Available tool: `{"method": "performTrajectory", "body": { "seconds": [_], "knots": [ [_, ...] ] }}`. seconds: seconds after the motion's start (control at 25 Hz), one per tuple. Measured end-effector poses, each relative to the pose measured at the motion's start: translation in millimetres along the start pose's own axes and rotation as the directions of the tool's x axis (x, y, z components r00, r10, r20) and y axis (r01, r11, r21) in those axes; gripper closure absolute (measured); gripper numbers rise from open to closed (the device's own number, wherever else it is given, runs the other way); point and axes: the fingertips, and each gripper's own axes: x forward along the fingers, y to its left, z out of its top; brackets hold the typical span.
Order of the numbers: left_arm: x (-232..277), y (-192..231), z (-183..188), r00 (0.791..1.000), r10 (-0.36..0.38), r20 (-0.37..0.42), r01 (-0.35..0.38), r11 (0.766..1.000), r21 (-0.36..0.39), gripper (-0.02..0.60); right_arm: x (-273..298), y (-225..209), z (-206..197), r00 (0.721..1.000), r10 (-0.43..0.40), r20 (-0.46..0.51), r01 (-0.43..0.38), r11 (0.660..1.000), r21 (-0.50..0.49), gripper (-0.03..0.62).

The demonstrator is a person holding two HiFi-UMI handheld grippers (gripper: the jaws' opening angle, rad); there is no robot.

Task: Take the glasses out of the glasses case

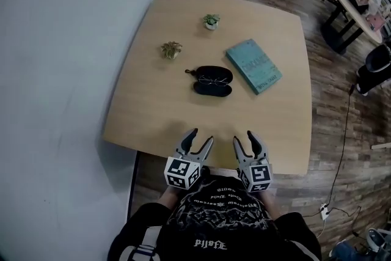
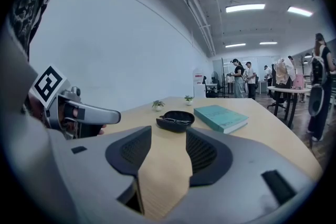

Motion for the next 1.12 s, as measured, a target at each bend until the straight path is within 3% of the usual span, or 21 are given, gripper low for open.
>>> {"method": "performTrajectory", "body": {
  "seconds": [0.24,0.72,0.96,1.12],
  "knots": [
    [5,37,7,1.000,0.002,-0.009,-0.002,1.000,0.010,0.337,33,16,1,1.000,-0.006,-0.006,0.006,1.000,0.004,0.378],
    [8,70,15,1.000,0.027,0.011,-0.026,0.997,-0.066,0.337,65,13,34,0.999,0.001,0.037,0.000,1.000,-0.019,0.378],
    [16,71,17,0.999,0.049,-0.006,-0.050,0.997,-0.051,0.337,85,-1,62,0.996,0.045,0.076,-0.045,0.999,-0.001,0.378],
    [22,78,19,0.998,0.070,-0.001,-0.070,0.993,-0.091,0.337,104,-1,75,0.993,0.111,0.045,-0.108,0.992,-0.064,0.378]
  ]
}}
